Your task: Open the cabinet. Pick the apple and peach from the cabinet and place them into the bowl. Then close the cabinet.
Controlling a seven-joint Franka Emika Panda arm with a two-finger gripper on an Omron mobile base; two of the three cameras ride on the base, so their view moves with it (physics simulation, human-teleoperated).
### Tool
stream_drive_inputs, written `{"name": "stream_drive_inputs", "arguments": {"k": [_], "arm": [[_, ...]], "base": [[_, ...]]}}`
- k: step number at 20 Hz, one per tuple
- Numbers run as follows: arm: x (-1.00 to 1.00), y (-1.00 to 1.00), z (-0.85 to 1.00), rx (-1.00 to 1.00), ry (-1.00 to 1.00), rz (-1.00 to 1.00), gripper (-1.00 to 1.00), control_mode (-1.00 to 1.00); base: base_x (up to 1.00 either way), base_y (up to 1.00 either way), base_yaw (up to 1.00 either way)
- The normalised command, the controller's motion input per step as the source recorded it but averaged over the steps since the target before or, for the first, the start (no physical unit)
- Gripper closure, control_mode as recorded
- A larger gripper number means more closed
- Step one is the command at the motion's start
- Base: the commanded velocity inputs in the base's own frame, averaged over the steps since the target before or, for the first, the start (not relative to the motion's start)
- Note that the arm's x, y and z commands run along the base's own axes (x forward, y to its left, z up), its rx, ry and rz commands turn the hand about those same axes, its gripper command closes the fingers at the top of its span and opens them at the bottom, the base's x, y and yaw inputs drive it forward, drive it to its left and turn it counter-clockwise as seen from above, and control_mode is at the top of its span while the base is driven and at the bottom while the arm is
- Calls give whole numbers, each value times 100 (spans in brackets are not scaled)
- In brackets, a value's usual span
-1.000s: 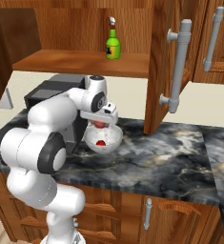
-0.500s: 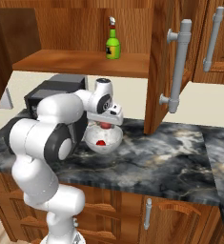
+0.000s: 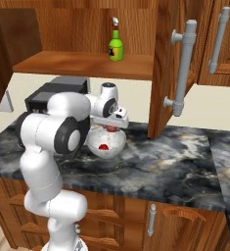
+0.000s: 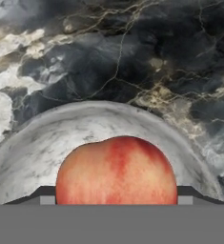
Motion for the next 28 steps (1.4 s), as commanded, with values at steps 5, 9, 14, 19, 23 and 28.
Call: {"name": "stream_drive_inputs", "arguments": {"k": [5, 9, 14, 19, 23, 28], "arm": [[37, -1, -21, -1, 0, 0, 100, -100], [19, 0, -27, 0, 0, 0, 100, -100], [23, 0, -20, 0, 0, 0, 100, -100], [4, 0, -16, 0, 0, 0, 100, -100], [-21, 0, -1, 0, 0, 0, 100, -100], [-8, 0, 0, 0, 0, 0, 100, -100]], "base": [[0, 0, 0], [0, 0, 0], [0, 0, 0], [0, 0, 0], [0, 0, 0], [0, 0, 0]]}}
